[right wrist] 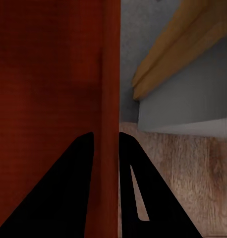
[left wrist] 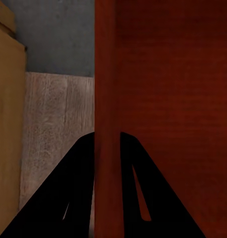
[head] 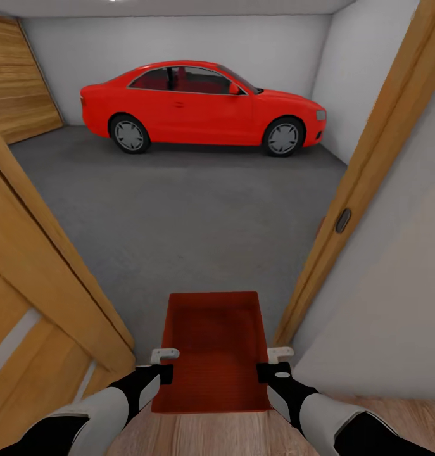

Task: Move the two storage containers from the living room to the garage. In the garage, place one container on the floor and stack the other container on top of it (either order is fine).

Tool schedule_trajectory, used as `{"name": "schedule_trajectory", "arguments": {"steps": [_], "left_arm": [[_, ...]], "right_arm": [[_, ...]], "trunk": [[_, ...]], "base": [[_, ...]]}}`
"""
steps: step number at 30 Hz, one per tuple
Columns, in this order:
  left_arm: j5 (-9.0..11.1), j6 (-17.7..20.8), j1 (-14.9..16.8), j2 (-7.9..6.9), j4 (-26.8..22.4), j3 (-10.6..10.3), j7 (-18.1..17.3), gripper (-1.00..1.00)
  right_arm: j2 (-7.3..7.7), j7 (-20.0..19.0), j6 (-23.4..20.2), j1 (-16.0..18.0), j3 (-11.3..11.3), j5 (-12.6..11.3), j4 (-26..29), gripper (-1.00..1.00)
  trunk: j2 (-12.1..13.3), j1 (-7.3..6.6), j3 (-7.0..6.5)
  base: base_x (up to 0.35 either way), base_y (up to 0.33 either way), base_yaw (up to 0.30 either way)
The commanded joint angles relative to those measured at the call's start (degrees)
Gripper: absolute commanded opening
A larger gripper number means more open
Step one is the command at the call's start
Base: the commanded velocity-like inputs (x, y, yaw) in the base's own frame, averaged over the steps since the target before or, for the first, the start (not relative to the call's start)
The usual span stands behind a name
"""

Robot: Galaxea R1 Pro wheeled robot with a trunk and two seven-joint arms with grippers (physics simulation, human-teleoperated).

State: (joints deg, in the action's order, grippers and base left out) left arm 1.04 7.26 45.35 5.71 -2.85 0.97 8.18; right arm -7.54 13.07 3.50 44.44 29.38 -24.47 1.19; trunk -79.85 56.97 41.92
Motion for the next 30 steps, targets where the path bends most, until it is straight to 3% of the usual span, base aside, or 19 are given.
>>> {"name": "schedule_trajectory", "arguments": {"steps": [1,12,30], "left_arm": [[-0.69,-1.35,0.00,-1.05,-0.31,-1.68,0.53,-1.00],[-0.69,-1.34,0.01,-1.05,-0.39,-1.68,0.47,-1.00],[-0.69,-1.35,0.00,-1.05,-0.31,-1.68,0.53,-1.00]], "right_arm": [[-0.02,0.16,0.28,0.03,0.06,-1.37,-0.66,-1.00],[-0.01,0.11,0.28,0.03,0.06,-1.37,-0.66,-1.00],[-0.02,0.11,0.16,0.03,0.06,-1.37,-0.66,-1.00]], "trunk": [[-0.02,0.00,0.03],[-0.02,0.00,0.03],[-0.02,0.00,0.03]], "base": [[0.000,0.000,-0.215],[0.064,0.194,-0.031],[0.003,0.009,-0.038]]}}
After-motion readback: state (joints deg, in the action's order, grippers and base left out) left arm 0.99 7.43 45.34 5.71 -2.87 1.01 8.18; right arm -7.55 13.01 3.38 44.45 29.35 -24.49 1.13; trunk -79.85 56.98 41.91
